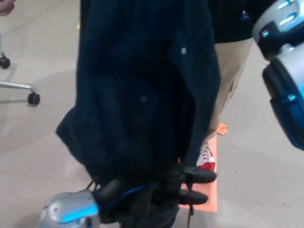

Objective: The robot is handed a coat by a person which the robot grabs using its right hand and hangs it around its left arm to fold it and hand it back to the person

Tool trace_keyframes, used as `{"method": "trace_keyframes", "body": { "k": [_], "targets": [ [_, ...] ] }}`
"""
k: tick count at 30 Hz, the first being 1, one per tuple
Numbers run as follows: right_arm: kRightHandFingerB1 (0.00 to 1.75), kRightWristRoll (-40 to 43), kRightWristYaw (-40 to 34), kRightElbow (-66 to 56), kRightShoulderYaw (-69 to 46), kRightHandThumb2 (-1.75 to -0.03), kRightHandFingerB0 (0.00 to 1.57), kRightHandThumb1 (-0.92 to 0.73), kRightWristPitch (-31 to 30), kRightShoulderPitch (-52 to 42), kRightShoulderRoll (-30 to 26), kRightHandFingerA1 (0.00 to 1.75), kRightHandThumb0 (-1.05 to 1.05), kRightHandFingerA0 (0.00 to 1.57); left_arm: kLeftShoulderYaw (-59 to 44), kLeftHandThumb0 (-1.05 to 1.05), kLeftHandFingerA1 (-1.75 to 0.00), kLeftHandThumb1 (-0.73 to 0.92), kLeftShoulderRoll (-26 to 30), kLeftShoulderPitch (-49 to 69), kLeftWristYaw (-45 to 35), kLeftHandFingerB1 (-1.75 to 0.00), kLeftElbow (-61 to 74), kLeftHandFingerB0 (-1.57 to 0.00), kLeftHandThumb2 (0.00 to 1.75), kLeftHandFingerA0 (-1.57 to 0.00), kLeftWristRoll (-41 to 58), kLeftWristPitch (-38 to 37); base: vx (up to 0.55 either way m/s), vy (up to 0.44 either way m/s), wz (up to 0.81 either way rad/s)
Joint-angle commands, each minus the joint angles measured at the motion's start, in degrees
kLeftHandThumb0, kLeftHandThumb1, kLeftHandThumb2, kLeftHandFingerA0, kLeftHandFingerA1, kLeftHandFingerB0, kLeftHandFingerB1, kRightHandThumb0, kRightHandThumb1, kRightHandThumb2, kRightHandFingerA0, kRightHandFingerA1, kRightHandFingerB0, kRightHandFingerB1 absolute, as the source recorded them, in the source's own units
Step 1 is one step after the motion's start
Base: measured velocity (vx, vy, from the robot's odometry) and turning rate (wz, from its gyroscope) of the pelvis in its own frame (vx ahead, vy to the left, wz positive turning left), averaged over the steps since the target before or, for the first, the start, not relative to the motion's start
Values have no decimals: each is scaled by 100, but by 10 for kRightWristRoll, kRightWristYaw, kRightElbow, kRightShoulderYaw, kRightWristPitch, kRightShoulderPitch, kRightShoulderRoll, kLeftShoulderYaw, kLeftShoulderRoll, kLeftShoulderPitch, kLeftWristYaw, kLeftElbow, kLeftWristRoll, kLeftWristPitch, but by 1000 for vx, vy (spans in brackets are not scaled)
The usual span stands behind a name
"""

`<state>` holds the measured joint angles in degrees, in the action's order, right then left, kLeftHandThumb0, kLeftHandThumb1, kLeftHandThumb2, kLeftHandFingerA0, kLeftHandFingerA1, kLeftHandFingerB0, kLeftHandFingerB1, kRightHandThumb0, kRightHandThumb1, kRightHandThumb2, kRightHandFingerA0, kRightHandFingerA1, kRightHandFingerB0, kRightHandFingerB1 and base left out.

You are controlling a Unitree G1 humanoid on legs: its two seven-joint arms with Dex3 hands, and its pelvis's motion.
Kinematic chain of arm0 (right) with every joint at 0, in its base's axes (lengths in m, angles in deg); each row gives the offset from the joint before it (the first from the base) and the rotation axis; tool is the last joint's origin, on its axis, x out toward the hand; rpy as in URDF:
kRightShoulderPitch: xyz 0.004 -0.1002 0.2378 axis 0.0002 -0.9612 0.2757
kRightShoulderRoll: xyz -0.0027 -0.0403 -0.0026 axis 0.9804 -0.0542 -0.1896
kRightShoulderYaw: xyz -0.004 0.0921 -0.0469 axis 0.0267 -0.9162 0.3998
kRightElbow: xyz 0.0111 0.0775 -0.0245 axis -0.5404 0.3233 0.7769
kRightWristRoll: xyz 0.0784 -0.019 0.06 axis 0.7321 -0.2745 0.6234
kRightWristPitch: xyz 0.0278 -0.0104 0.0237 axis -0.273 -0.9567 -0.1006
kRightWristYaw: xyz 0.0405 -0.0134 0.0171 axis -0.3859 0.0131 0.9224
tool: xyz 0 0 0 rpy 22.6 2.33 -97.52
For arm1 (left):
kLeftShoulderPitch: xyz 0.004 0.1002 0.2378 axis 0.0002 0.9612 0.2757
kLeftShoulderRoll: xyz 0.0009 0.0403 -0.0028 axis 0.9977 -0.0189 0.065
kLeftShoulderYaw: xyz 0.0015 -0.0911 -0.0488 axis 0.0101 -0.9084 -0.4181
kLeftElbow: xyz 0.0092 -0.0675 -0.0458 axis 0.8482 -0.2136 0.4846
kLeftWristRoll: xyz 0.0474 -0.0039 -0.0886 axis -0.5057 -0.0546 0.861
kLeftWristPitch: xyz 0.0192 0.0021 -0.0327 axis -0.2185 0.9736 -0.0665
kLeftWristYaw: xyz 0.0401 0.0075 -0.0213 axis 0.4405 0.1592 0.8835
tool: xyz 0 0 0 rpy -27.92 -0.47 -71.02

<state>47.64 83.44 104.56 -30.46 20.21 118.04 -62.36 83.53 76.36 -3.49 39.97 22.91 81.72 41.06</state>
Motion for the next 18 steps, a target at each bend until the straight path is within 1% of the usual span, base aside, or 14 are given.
{"method": "trace_keyframes", "body": {
  "k": [1,2,5,6,8,9,11,12,13,14,15,16,17,18],
  "targets": [
    [61,7,-11,-19,11,-60,85,-64,53,15,19,65,-27,105,24,-71,-44,73,-32,-49,37,-37,-54,-1,107,-3,-52,17,0,0,0],
    [59,16,-5,-21,6,-65,84,-82,53,15,31,58,-36,102,32,-72,-44,71,-49,-70,47,-40,-75,-4,107,-4,-62,21,0,0,0],
    [60,26,6,-23,1,-64,87,-79,48,17,50,57,-34,100,44,-71,-44,72,-75,-103,60,-40,-116,-4,108,-3,-81,9,0,0,0],
    [59,27,16,-27,3,-59,91,-69,49,18,57,59,-27,101,50,-84,-44,74,-87,-119,71,-40,-131,-13,106,0,-93,10,0,0,0],
    [61,30,26,-33,4,-61,92,-70,52,19,66,61,-29,103,55,-81,-44,72,-107,-141,85,-41,-153,-15,106,0,-101,19,0,0,0],
    [67,35,28,-38,1,-63,97,-77,49,18,70,60,-31,108,55,-75,-34,91,-112,-147,88,-31,-160,-11,67,-9,-103,21,0,0,0],
    [65,46,44,-47,-6,-63,95,-78,39,17,80,59,-31,109,54,-76,-32,90,-128,-163,93,-30,-180,-11,67,-8,-105,29,0,0,0],
    [59,47,46,-51,-6,-63,86,-79,41,16,82,62,-31,105,53,-79,-37,72,-132,-169,94,-34,-189,-9,103,-5,-107,28,0,0,0],
    [56,45,45,-59,-3,-63,80,-78,53,11,86,63,-31,100,52,-79,-38,72,-138,-180,95,-34,-207,-9,102,-6,-111,22,0,0,0],
    [56,42,44,-63,1,-63,80,-78,64,7,87,63,-31,100,51,-79,-38,72,-141,-186,96,-34,-215,-9,102,-6,-114,18,0,0,0],
    [50,45,50,-73,0,-64,72,-83,58,5,98,56,-36,94,45,-77,-28,87,-158,-205,107,-27,-236,-16,68,-9,-114,27,0,0,0],
    [65,42,52,-80,6,-63,84,-73,70,3,102,60,-31,104,40,-35,-49,56,-169,-219,114,-47,-253,0,111,0,-114,30,0,0,0],
    [65,34,51,-86,14,-63,84,-73,93,0,102,60,-31,104,34,-35,-49,56,-177,-230,118,-47,-269,0,111,0,-115,25,0,0,0],
    [95,32,58,-96,21,-57,86,-55,105,0,101,71,-25,101,29,-35,-49,55,-186,-243,123,-46,-288,0,111,0,-116,25,0,0,0]
  ]
}}
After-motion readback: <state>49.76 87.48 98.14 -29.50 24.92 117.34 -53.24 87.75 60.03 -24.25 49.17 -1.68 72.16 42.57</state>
